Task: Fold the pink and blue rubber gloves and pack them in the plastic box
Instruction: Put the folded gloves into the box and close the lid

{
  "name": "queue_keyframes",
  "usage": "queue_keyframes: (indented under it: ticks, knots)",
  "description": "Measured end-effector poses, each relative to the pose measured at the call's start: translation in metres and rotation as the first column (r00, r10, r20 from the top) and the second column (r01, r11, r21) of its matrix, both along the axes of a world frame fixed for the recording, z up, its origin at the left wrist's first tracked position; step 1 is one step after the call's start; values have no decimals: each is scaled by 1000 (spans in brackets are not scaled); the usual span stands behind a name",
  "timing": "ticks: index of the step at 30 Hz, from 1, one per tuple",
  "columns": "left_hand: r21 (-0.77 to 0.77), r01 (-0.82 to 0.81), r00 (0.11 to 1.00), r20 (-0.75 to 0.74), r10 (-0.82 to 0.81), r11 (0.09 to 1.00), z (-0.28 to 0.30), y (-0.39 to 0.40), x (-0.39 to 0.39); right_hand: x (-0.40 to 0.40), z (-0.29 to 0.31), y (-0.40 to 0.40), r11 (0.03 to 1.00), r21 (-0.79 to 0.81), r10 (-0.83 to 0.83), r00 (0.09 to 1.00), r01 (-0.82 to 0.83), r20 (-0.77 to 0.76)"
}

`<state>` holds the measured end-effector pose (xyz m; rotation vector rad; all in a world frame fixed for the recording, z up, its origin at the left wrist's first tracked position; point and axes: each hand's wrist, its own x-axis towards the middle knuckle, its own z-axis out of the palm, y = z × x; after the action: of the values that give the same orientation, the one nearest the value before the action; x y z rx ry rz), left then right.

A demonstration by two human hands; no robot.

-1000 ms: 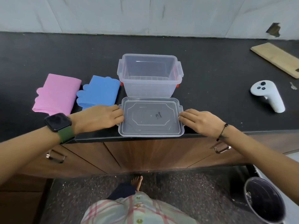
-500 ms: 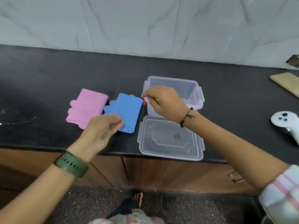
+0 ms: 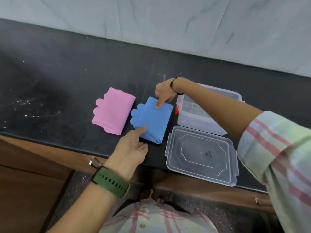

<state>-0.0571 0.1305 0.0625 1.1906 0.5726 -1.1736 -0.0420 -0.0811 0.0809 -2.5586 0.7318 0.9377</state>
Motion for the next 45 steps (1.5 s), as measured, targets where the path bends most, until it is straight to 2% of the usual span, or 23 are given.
queue_keyframes:
  ticks: [7,13,18,23,25,27,30,33,37,41,45]
  knots:
    - [25,-71,997,-24,72,997,-19,-17,-11,18,-13,-9,983,167,99,980,-70,-170]
    - [57,-235,972,9,235,970,-22,-32,-18,21,-17,-9,960,243,195,958,-141,-211]
    - [92,-270,962,-4,272,958,-22,-34,-23,20,-23,-10,945,313,173,961,-100,-214]
    - [97,-311,950,34,309,945,-22,-37,-26,17,-15,-10,938,336,147,975,-85,-166]
    - [82,-320,946,80,314,944,-21,-37,-24,13,-9,-11,922,385,76,991,-28,-110]
    - [56,-318,938,161,306,946,-15,-37,-19,8,1,-11,898,439,2,999,13,-35]
    - [-66,-304,891,332,308,950,9,-36,-9,-3,31,-15,849,524,-148,981,60,127]
    - [-186,-167,832,500,240,968,43,-41,3,-24,72,-25,829,553,-294,905,82,307]
    - [-216,214,769,639,-28,953,85,-61,9,-88,117,-55,786,586,-486,785,199,385]
    - [-61,593,642,638,-425,803,96,-95,1,-166,106,-69,651,639,-675,698,410,239]
    - [155,756,464,557,-688,636,74,-130,-12,-207,66,-58,460,640,-838,539,615,84]
